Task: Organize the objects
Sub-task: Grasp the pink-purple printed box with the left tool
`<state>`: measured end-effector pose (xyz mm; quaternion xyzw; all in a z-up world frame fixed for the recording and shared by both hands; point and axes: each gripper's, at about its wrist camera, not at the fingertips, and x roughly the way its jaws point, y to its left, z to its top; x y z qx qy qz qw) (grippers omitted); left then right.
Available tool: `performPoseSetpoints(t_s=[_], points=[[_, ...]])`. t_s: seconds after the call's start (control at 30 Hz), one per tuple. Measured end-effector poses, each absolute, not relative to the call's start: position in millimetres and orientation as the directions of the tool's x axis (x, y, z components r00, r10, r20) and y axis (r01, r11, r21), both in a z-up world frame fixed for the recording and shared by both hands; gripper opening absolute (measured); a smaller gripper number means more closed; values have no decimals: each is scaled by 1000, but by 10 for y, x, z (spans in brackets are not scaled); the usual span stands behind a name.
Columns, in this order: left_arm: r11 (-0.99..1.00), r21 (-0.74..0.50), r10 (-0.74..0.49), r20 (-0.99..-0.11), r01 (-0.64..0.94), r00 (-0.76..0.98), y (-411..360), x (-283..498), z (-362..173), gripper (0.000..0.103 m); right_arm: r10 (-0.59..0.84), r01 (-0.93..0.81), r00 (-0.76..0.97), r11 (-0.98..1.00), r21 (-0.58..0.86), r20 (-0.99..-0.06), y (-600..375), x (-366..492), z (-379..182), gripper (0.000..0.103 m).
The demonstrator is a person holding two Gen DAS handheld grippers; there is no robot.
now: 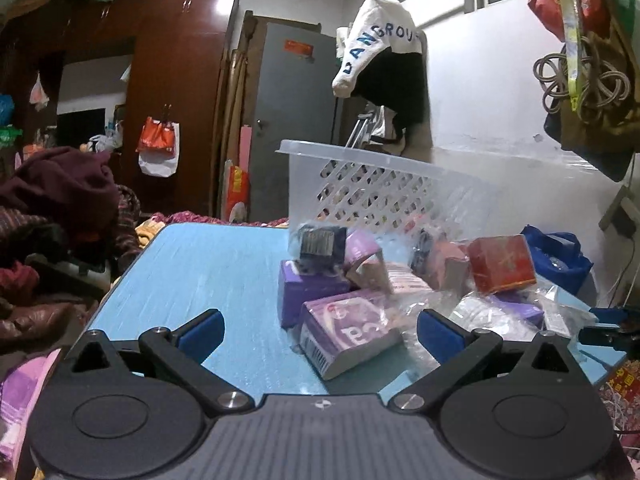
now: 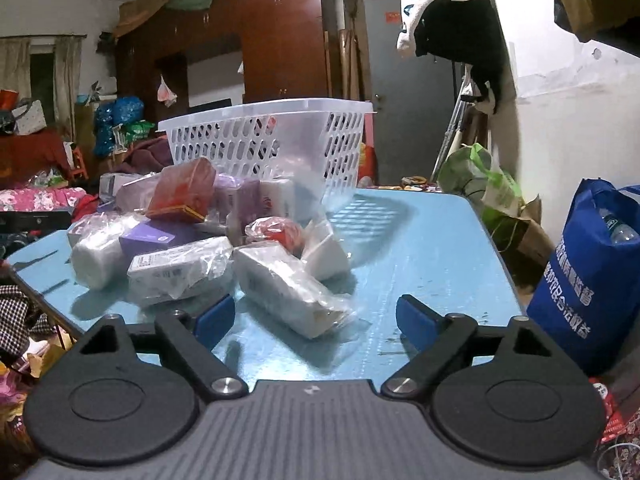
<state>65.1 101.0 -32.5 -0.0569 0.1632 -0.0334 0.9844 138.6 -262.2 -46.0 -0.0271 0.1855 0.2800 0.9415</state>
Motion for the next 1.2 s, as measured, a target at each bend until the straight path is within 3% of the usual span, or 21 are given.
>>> performPoseSetpoints(t_s=[0.3,0.4,0.63,0.87,1.2], points=[[991,-133,-78,-345,34,935,1025,697,-453,103,534,-564,777,826,10,-332,-2558,1246,-639,70],[991,-133,-73,-347,28,935,1028,705,-463,103,546,-572,775,820,13,-319,-2574,1229,-652,55],[993,-114,-63,-347,24,936,949,747,-478,103,519,-539,796,842,24,-311,-2663,1213,-630,51],[1000,-11,20,-375,-26,927,724,837,-434,103,515,-527,801,848,46,-305,-2726,1207,-595,51],[999,-10,36,-442,-45,896,645,1021,-424,98,517,-527,803,848,54,-295,-2716,1169,-562,51]])
